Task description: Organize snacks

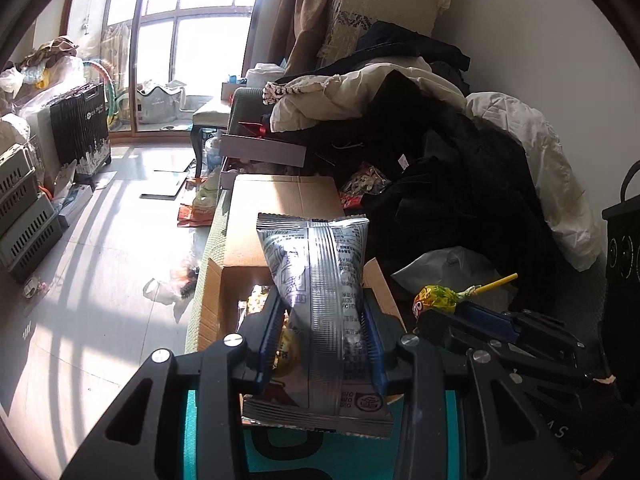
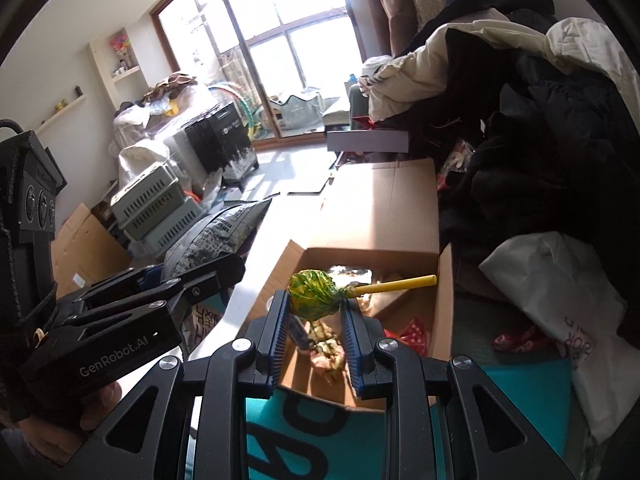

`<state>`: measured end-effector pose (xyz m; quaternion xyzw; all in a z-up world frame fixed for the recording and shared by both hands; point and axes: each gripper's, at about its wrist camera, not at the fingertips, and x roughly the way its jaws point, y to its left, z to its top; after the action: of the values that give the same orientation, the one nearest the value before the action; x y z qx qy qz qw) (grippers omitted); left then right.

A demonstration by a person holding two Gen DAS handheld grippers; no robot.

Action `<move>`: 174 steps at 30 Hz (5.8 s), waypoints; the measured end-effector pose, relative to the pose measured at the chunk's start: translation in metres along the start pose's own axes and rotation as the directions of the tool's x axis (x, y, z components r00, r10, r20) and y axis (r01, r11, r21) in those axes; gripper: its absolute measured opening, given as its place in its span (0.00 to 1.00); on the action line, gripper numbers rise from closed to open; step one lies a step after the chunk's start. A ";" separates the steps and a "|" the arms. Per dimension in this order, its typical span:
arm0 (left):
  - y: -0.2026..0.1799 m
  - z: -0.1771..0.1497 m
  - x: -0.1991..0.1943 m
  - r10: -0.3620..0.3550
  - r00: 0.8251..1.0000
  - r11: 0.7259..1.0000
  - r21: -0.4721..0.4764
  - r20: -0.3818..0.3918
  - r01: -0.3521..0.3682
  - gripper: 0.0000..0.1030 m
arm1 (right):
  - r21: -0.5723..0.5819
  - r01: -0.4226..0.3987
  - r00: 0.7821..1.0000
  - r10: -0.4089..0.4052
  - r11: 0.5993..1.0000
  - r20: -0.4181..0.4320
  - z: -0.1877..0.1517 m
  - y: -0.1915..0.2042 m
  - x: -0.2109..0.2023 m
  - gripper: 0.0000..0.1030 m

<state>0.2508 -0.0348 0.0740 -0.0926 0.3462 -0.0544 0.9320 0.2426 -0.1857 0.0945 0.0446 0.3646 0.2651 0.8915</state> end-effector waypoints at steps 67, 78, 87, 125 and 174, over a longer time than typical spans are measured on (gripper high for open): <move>-0.006 0.027 -0.017 0.196 0.973 0.962 0.213 -0.118 -0.168 0.40 | -0.124 0.307 0.948 -0.314 0.944 -0.043 0.016 0.026 -0.005 0.50; -0.020 0.026 -0.138 0.140 0.988 0.966 0.210 0.064 -0.151 0.40 | -0.144 0.306 0.949 -0.290 0.941 0.120 0.014 0.084 -0.100 0.59; -0.034 -0.014 -0.196 0.116 0.982 0.959 0.239 0.147 -0.149 0.40 | -0.099 0.296 0.946 -0.277 0.950 0.170 -0.019 0.105 -0.160 0.65; 0.011 -0.131 -0.198 0.096 0.995 0.992 0.081 0.025 -0.097 0.40 | -0.037 0.237 0.972 -0.236 0.971 0.024 -0.145 0.137 -0.155 0.66; 0.016 -0.131 -0.191 0.144 0.989 0.987 0.074 0.019 -0.145 0.40 | -0.049 0.233 0.972 -0.234 0.971 -0.013 -0.142 0.136 -0.145 0.66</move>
<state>0.0216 -0.0051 0.0951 -0.0327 0.3435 0.0008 0.9386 0.0008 -0.1593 0.1185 -0.0222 0.3694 0.1676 0.9138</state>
